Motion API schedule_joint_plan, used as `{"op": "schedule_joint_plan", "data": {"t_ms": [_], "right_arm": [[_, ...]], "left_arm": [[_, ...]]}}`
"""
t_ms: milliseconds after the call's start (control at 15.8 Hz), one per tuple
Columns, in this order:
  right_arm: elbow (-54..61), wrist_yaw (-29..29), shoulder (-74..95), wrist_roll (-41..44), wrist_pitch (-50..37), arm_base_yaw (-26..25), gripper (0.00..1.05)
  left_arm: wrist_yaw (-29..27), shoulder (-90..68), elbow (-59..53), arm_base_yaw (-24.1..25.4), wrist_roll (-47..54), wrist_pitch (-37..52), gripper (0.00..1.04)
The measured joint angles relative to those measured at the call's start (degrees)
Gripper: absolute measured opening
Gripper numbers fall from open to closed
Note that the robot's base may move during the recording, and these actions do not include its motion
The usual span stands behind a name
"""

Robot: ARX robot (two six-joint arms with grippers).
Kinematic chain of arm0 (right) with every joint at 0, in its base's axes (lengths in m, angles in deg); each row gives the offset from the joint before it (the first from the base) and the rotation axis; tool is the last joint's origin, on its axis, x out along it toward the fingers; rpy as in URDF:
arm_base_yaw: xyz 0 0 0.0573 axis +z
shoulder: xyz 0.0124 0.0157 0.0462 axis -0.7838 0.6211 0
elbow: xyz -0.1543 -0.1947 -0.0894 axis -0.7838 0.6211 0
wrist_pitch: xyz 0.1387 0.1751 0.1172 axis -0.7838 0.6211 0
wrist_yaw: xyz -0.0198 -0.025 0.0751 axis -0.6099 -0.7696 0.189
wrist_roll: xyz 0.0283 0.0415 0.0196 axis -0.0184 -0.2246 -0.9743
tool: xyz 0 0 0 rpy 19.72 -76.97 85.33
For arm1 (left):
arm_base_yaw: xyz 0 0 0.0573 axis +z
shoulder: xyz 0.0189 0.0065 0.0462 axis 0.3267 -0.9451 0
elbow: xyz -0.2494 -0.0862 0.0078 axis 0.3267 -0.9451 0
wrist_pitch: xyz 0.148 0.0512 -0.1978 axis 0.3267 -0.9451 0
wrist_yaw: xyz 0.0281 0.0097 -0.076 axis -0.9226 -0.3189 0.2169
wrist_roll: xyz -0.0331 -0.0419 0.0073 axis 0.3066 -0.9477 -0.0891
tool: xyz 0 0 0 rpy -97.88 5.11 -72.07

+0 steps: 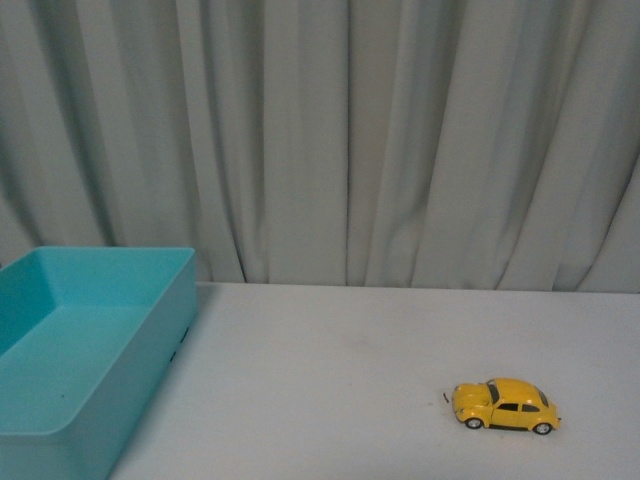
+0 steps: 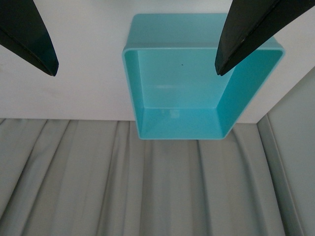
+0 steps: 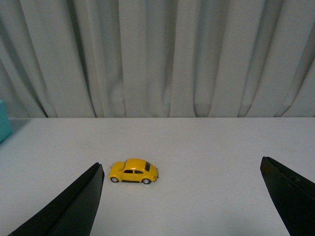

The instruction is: Wind up and store yellow beetle toy

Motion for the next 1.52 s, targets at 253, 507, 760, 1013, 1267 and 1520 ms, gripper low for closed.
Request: {"op": "schedule_joint_plan", "data": {"t_ms": [253,507,760,1013,1267,1520], "right_arm": [[0.0,0.0,0.0,0.0,0.0,0.0,0.98],[0.0,0.0,0.0,0.0,0.0,0.0,0.98],[0.0,0.0,0.0,0.0,0.0,0.0,0.98],[0.0,0.0,0.0,0.0,0.0,0.0,0.98],[0.0,0.0,0.0,0.0,0.0,0.0,0.98],[0.0,0.0,0.0,0.0,0.0,0.0,0.98]], "left_arm": [[0.0,0.0,0.0,0.0,0.0,0.0,0.98],[0.0,0.0,0.0,0.0,0.0,0.0,0.98],[0.0,0.0,0.0,0.0,0.0,0.0,0.98],[0.0,0.0,0.0,0.0,0.0,0.0,0.98],[0.0,0.0,0.0,0.0,0.0,0.0,0.98],[0.0,0.0,0.0,0.0,0.0,0.0,0.98]]}}
